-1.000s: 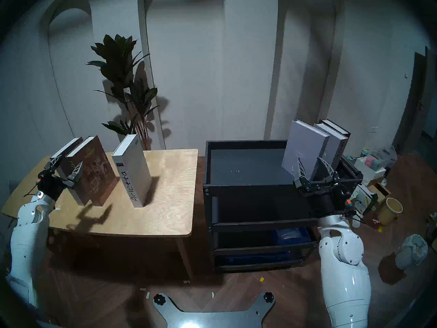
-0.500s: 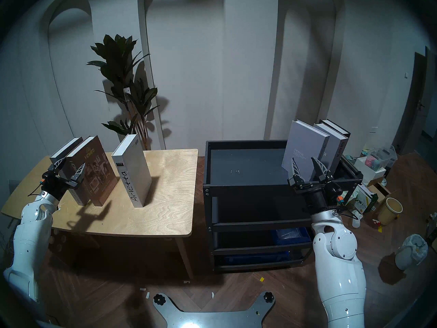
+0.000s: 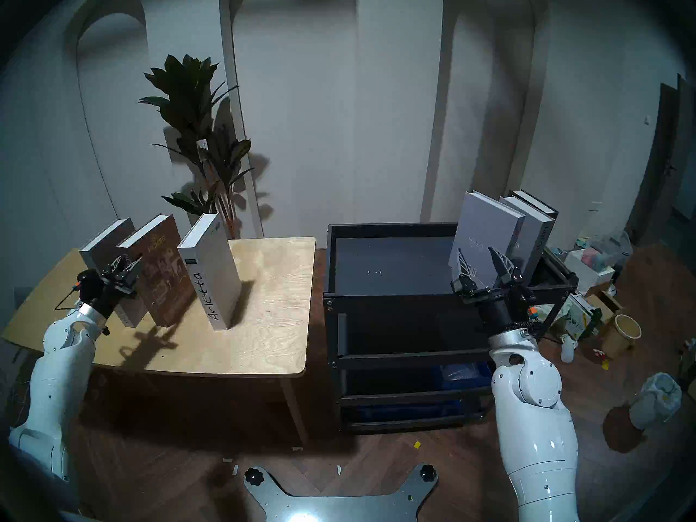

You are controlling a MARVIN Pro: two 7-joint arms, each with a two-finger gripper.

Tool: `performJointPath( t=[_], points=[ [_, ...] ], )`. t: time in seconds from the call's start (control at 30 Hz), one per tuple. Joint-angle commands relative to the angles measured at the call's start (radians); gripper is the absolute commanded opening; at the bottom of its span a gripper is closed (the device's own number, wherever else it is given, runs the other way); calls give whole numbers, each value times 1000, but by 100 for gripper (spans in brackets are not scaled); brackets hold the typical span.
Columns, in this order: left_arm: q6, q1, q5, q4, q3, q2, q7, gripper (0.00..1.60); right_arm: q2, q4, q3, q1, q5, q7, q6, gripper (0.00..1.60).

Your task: Move the books from the display table onto the shelf, standing them upright with spines facing out and tallest at one end

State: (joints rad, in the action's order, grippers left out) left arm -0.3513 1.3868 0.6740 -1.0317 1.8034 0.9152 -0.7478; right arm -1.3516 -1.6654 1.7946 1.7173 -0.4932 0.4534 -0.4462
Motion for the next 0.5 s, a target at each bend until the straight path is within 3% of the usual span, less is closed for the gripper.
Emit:
performJointPath(
  t=[0.0, 0.47],
  points=[
    [15, 31, 49, -112, 53, -5, -3, 0, -4, -16, -2, -7, -3, 4, -16, 160],
    [-76, 80, -33, -293, 126, -60, 23, 0, -6, -41, -13, 27, -11, 11, -26, 160]
  ],
)
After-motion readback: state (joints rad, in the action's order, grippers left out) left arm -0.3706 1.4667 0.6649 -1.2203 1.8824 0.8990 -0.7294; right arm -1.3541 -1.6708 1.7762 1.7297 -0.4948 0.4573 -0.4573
